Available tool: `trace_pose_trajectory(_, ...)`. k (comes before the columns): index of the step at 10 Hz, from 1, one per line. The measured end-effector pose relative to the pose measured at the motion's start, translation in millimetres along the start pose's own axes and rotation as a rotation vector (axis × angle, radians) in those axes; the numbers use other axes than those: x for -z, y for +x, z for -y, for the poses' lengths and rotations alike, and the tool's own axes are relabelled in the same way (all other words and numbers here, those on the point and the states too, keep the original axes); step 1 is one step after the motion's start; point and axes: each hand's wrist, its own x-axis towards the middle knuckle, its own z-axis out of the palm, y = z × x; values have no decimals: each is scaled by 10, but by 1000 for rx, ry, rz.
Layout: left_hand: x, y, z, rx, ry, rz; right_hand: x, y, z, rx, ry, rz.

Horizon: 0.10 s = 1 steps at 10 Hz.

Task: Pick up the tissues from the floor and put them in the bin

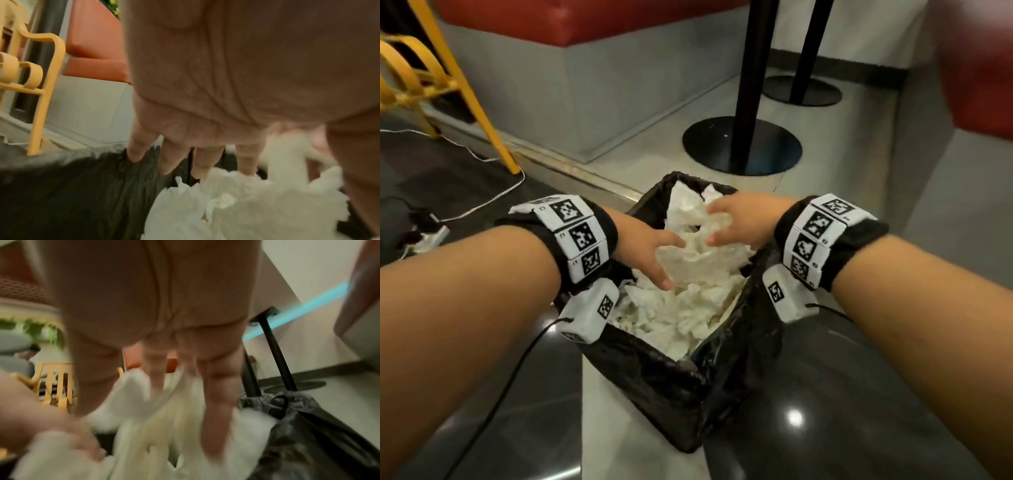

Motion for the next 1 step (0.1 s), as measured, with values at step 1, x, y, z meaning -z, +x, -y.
trace_pose_trajectory(1, -23, -114, 155, 29, 26, 28, -20, -36, -22, 15, -8, -35)
